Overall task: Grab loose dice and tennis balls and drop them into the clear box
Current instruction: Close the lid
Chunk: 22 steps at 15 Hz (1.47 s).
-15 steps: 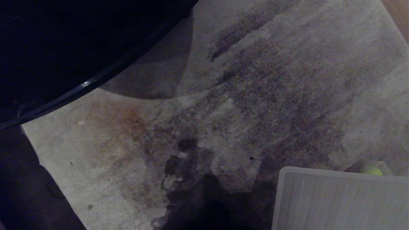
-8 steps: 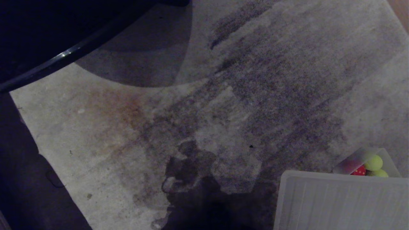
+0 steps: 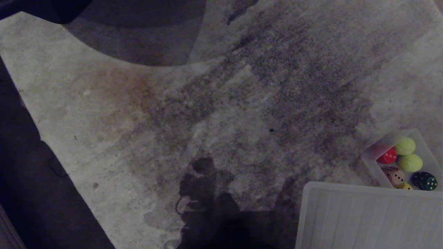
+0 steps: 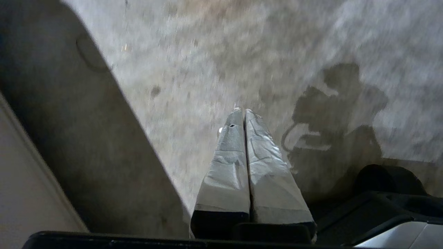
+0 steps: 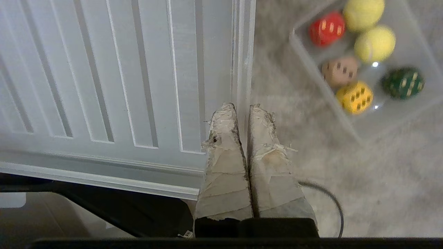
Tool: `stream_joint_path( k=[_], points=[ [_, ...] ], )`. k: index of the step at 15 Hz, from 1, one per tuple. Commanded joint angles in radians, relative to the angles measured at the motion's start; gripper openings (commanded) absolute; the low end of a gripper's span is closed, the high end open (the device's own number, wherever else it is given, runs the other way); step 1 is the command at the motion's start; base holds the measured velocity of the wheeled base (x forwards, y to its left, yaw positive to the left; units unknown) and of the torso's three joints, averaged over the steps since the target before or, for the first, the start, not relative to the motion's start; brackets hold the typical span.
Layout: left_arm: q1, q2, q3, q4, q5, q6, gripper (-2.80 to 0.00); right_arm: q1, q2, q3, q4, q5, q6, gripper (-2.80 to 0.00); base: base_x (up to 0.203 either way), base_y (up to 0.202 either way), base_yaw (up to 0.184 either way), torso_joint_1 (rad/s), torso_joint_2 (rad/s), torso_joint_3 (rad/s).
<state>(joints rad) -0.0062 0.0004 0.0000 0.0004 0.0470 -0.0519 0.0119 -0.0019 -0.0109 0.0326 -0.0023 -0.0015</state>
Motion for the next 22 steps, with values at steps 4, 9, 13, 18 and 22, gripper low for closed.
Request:
stream_joint_path(
  k=[4,9,13,18,22],
  points=[
    [0.0,0.0,0.002,0.0,0.001,-0.002,-2.8,0.0,0.002,0.0,0.0,-0.001,0.0,-2.8,-0.143,0.0,-0.001,0.004,0.0,0.002],
    [0.0,0.0,0.002,0.0,0.001,-0.002,-2.8,0.0,0.002,0.0,0.001,0.001,0.002,-2.8,0.0,0.0,0.0,0.0,0.0,0.0],
    [0.0,0.0,0.002,0.0,0.001,-0.002,-2.8,0.0,0.002,0.0,0.001,-0.001,0.002,-2.8,0.006,0.004,-0.103,0.003,0.0,0.002],
    [0.0,0.0,0.002,0.0,0.001,-0.002,-2.8,0.0,0.002,0.0,0.001,-0.001,0.0,-2.8,0.0,0.012,-0.166,0.004,0.0,0.002],
    [0.0,0.0,0.002,0.0,0.001,-0.002,-2.8,0.0,0.002,0.0,0.001,-0.001,0.0,-2.8,0.001,0.013,-0.164,0.002,0.0,0.001]
  ],
)
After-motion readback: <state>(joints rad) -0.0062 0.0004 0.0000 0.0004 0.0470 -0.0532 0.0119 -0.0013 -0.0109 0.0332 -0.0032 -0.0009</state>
